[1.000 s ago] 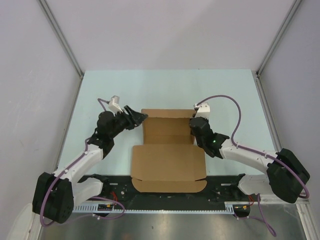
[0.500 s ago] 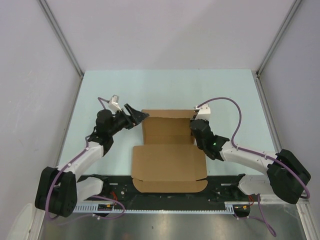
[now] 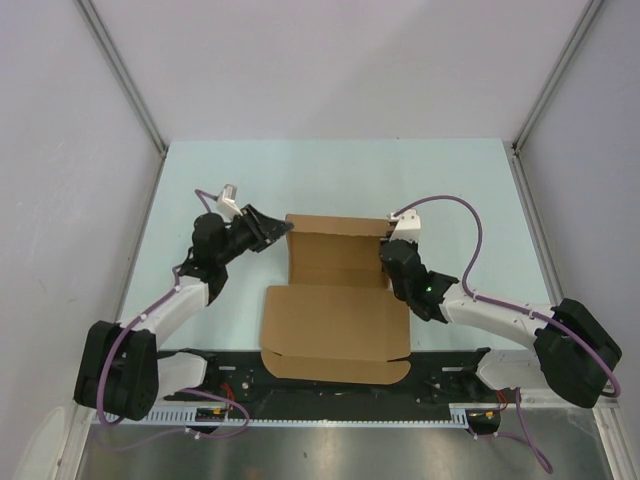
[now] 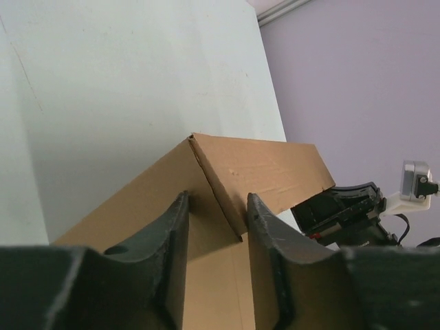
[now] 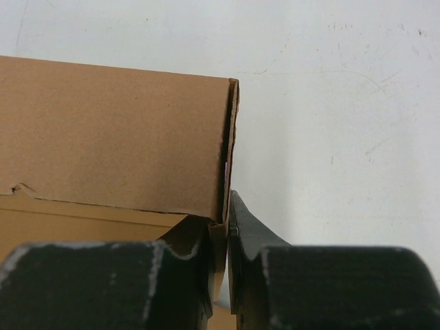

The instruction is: Fold the paper box

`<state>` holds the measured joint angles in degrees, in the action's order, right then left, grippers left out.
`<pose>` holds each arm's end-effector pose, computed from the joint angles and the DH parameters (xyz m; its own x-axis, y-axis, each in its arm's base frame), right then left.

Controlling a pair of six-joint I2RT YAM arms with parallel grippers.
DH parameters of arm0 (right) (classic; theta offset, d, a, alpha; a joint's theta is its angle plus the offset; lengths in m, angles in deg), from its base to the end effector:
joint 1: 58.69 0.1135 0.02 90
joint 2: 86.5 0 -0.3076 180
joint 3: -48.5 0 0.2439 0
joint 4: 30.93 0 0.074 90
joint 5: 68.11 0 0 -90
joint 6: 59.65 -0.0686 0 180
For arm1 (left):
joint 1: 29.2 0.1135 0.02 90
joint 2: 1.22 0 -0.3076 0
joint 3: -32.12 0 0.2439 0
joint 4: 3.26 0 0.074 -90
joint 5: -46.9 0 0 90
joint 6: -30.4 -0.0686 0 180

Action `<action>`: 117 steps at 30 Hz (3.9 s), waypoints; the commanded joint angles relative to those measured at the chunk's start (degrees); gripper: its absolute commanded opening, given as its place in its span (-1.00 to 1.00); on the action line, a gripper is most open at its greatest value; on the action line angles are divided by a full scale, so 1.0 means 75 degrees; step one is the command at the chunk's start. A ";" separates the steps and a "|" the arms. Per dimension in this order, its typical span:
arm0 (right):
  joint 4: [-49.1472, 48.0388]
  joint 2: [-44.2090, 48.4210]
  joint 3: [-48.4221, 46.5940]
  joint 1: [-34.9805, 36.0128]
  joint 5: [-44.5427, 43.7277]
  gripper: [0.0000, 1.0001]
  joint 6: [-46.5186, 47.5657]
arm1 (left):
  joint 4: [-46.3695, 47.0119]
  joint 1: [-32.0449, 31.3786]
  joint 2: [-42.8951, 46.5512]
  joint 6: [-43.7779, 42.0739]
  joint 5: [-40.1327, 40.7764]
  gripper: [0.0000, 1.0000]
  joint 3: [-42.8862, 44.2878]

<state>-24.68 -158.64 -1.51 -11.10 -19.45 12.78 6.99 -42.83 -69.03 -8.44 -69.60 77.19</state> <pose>0.2102 0.1629 0.2547 -0.3546 -0.0522 -0.9335 -0.0581 0.9977 -0.0337 0.2464 -0.0912 0.2748 -0.6258 -0.5655 -0.5371 0.2341 0.5208 -0.8210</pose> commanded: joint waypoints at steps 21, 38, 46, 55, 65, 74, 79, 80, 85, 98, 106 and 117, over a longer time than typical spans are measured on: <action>0.1873 0.2279 -0.0187 0.0322 0.1081 0.48 0.0290 | 0.0544 0.0024 -0.0088 -0.0047 -0.0545 -0.40 -0.0560; 0.2624 0.3677 -0.0961 0.0357 0.2945 0.94 0.0291 | 0.0250 0.0024 0.0264 -0.0188 -0.0310 -0.34 -0.0419; 0.2694 0.3560 -0.0892 -0.0895 0.4233 0.86 -0.1710 | 0.0250 0.0012 0.0440 -0.0259 -0.0252 -0.33 -0.0594; 0.2624 0.3572 -0.0434 -0.1178 0.4516 0.59 -0.2428 | 0.0227 0.0012 0.0534 -0.0293 -0.0310 -0.32 -0.0618; 0.3338 0.3653 -0.0258 -0.1143 0.3920 -0.09 -0.2335 | 0.0308 0.0012 0.0487 -0.0305 -0.0369 -0.33 -0.0782; 0.4088 0.3210 -0.2177 -0.0488 0.2585 0.85 -0.0790 | -0.0019 0.0012 0.0534 -0.0446 -0.0299 -0.27 -0.0361; 0.4358 0.2261 -0.3525 0.0846 0.1646 0.87 0.0804 | -0.0171 0.0001 0.0405 -0.0504 -0.0275 0.08 -0.0092; 0.4358 0.2016 -0.3620 0.1058 0.1367 0.88 0.0969 | -0.0206 0.0012 0.0393 -0.0504 -0.0252 0.16 -0.0056; 0.4429 0.1135 -0.4172 0.1926 0.0732 0.89 0.2127 | -0.0370 0.0012 0.0463 -0.0539 -0.0240 0.33 0.0201; 0.3632 -0.0693 -0.4371 0.3697 -0.1413 0.89 0.4286 | -0.1904 0.0608 0.1340 -0.1019 0.0251 0.48 0.1291; 0.3035 -0.2063 -0.4465 0.3779 -0.2022 0.62 0.5739 | -0.3558 0.0985 0.2840 -0.1138 0.2346 0.52 0.1199; 0.2519 -0.2815 -0.4606 0.3451 -0.2373 -0.33 0.6689 | -0.4109 0.1184 0.3241 -0.1126 0.2994 0.54 0.1526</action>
<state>-2.06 -178.69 -32.94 15.87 -33.90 59.38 -22.10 -34.50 -45.31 -16.05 -49.34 86.05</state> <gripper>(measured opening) 0.377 0.768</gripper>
